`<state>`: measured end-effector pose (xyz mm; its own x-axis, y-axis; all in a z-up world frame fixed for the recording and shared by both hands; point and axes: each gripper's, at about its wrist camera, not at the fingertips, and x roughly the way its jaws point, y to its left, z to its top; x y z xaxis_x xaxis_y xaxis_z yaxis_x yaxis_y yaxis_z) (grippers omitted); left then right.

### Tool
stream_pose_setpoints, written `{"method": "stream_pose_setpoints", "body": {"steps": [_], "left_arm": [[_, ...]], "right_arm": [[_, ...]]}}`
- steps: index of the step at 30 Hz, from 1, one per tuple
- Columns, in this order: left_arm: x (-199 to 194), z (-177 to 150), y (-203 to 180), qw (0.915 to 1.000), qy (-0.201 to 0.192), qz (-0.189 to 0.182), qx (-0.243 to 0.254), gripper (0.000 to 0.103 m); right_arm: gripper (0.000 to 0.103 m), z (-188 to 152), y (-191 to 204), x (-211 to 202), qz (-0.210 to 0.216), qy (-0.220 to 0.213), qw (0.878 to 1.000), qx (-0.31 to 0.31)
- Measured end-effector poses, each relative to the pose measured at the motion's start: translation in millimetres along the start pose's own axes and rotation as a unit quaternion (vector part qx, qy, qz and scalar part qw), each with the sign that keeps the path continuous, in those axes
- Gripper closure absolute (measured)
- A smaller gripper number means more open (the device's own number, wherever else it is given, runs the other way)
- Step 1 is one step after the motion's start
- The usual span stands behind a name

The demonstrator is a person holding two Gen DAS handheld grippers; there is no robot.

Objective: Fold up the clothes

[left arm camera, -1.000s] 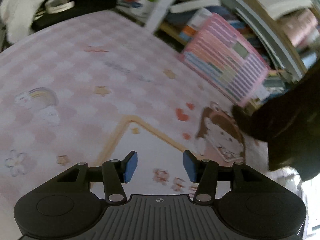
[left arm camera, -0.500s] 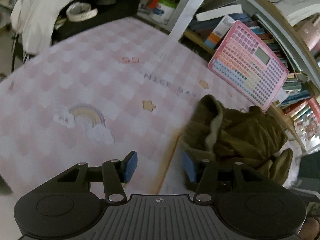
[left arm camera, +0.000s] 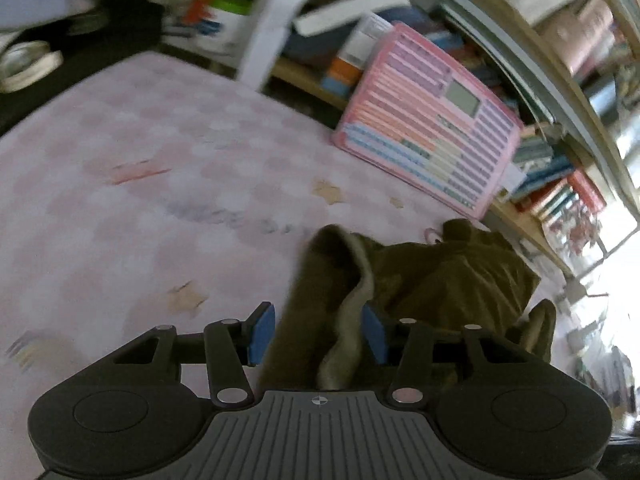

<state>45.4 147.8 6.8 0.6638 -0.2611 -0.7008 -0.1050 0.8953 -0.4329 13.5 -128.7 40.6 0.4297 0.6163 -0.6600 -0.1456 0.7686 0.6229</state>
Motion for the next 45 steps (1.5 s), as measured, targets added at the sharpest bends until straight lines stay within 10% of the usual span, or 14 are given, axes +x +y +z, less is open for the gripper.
{"method": "stream_pose_setpoints", "body": {"steps": [5,7,10,16,20,24,31,45], "left_arm": [[45,17,-15,0.9991,0.037,-0.016,0.010,0.067],[53,18,-18,0.9985,0.044,-0.026,0.016,0.093],[60,20,-24,0.9974,0.050,-0.045,0.028,0.101],[-13,35,-12,0.9852,-0.079,-0.151,0.019,0.101],[-20,44,41,0.9868,-0.113,-0.090,-0.072,0.101],[27,40,77,0.9947,-0.060,0.005,-0.083,0.099],[20,33,89,0.9924,-0.054,0.023,-0.109,0.070],[-26,-32,65,0.9943,-0.025,0.073,-0.074,0.068]], "right_arm": [[0.051,-6,-37,-30,-0.071,-0.084,0.991,0.076],[0.052,-11,-51,-37,-0.090,-0.104,0.985,0.104],[0.054,-19,-70,-44,-0.109,-0.121,0.977,0.140],[0.057,-26,-86,-59,-0.137,-0.140,0.967,0.164],[0.057,-28,-87,-67,-0.150,-0.148,0.963,0.168],[0.058,-24,-84,-63,-0.151,-0.141,0.965,0.160],[0.058,-15,-75,-54,-0.149,-0.122,0.972,0.132],[0.055,56,-94,-42,-0.246,-0.130,0.959,0.051]]}}
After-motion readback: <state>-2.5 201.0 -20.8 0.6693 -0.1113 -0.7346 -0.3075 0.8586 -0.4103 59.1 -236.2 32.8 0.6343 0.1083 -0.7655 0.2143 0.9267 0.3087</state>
